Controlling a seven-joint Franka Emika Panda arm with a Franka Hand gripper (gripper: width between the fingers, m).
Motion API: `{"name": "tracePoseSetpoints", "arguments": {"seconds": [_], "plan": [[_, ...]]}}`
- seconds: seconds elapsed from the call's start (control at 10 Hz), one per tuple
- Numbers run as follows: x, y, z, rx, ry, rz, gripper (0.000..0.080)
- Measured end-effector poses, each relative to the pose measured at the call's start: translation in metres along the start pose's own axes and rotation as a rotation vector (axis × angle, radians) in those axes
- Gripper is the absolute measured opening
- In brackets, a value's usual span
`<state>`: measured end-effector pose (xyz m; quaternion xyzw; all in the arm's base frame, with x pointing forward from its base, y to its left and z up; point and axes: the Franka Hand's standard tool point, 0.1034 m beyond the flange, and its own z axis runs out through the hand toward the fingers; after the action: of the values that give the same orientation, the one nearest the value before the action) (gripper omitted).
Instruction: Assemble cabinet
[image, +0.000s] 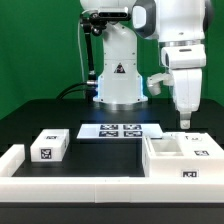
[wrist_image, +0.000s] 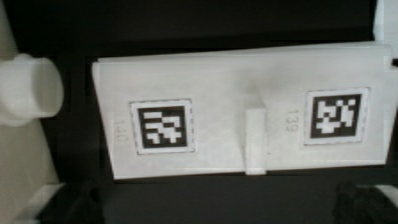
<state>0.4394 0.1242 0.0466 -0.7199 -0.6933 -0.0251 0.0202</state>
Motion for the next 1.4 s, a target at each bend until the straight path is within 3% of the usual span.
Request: {"name": "tracePoseSetpoints", "arguments": {"seconds": [0.4,0.8,1.0,1.1,1.3,1.4], "plan": [[-0.001,-0.01,0.022,0.035,0.015,0.011,0.0649],[-0.002,-0.014,0.032,0.048,0.025,0.017,0.0649],[-0.002,-0.015,0.032,0.049,0.025,0.017,0.0401],[-0.002,-0.015,0.033,0.049,0.025,0.017,0.0401],[-0.002,-0.015,0.033,0.05,0.025,0.017,0.006],[-0.002,-0.015,0.033,0.049,0.025,0.017,0.006]]}}
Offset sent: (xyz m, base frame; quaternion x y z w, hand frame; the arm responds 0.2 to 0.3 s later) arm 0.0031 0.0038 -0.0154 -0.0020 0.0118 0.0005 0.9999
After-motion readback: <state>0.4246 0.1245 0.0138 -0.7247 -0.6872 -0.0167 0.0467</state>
